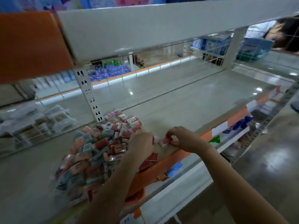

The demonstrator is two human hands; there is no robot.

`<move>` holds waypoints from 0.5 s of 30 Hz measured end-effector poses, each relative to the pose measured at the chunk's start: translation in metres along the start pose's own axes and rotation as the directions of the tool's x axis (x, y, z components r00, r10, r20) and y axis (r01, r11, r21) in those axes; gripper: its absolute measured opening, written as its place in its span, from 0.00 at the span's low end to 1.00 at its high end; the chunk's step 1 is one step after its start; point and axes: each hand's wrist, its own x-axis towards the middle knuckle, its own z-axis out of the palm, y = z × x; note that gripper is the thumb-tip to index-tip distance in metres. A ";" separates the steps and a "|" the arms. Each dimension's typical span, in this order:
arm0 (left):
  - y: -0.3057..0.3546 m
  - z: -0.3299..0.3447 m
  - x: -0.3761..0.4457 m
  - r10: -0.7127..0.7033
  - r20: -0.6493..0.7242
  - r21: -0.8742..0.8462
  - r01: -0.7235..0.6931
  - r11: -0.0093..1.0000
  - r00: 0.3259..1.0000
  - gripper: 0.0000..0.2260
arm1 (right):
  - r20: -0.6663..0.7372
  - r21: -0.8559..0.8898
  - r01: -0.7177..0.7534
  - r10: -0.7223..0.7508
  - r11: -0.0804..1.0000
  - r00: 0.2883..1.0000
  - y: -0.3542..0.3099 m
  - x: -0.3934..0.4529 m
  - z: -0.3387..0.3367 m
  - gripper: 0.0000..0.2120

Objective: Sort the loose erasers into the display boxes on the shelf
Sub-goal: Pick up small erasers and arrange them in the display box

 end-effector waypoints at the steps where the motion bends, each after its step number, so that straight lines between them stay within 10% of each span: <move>1: 0.000 0.000 0.000 -0.028 -0.013 -0.049 0.027 0.998 1.000 0.14 | -0.005 0.034 0.028 -0.028 0.999 1.000 0.005 0.000 -0.002 0.12; 15: -0.036 -0.044 -0.090 -0.496 -0.121 -0.827 0.189 0.529 0.860 0.10 | 0.138 0.803 0.082 -0.317 0.590 0.938 -0.053 0.005 -0.023 0.11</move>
